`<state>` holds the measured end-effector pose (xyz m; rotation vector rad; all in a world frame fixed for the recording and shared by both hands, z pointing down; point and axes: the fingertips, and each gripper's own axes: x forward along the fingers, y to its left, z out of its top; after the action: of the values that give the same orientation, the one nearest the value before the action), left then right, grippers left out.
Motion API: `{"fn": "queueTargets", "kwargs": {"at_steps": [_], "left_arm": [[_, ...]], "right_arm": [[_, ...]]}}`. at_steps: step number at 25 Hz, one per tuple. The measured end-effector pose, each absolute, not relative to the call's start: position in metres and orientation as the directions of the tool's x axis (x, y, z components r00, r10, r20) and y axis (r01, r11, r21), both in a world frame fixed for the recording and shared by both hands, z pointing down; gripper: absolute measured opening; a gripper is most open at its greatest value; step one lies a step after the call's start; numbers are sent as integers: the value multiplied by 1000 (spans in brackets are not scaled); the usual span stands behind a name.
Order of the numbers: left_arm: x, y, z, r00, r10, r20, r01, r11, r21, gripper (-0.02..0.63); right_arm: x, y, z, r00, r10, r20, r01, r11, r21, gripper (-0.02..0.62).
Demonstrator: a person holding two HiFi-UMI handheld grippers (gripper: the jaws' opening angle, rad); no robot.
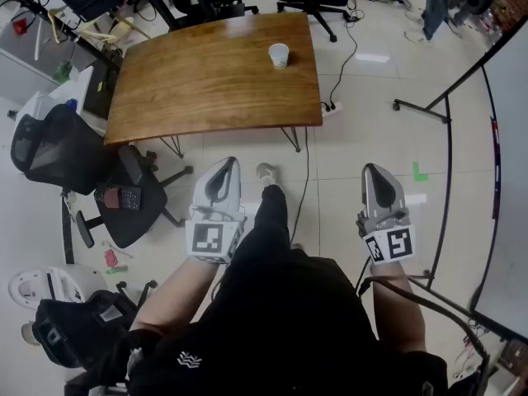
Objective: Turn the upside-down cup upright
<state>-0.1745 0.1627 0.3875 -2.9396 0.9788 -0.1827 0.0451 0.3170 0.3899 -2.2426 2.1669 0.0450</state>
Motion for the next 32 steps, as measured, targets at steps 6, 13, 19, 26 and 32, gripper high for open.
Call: {"fn": "queueTargets", "kwargs": {"at_steps": [6,13,19,26,32], "left_arm": [[-108,73,400,803,-590,83,-589,-807,-39,0],[-19,-48,361,845,-535,11,-533,-843,-75,0],[17,-117,363,809,-586,43,-582,-810,-71,0],[-3,-118,393,695,-702,154,-699,-710,-81,0],[-27,-128,390,640,-750,166,-748,-658,-86,0]], "right_arm": [[74,251,411,-21,-998,55,-996,26,86,2],[149,122,431,-37,-992,120,-989,19,-144,2],[169,31,445,-88,-972,217,-987,57,-147,2],[164,-33,504,-276,-871,405,-960,234,-152,2],[137,-73,526,-400,-816,418,-916,376,-143,5]]}}
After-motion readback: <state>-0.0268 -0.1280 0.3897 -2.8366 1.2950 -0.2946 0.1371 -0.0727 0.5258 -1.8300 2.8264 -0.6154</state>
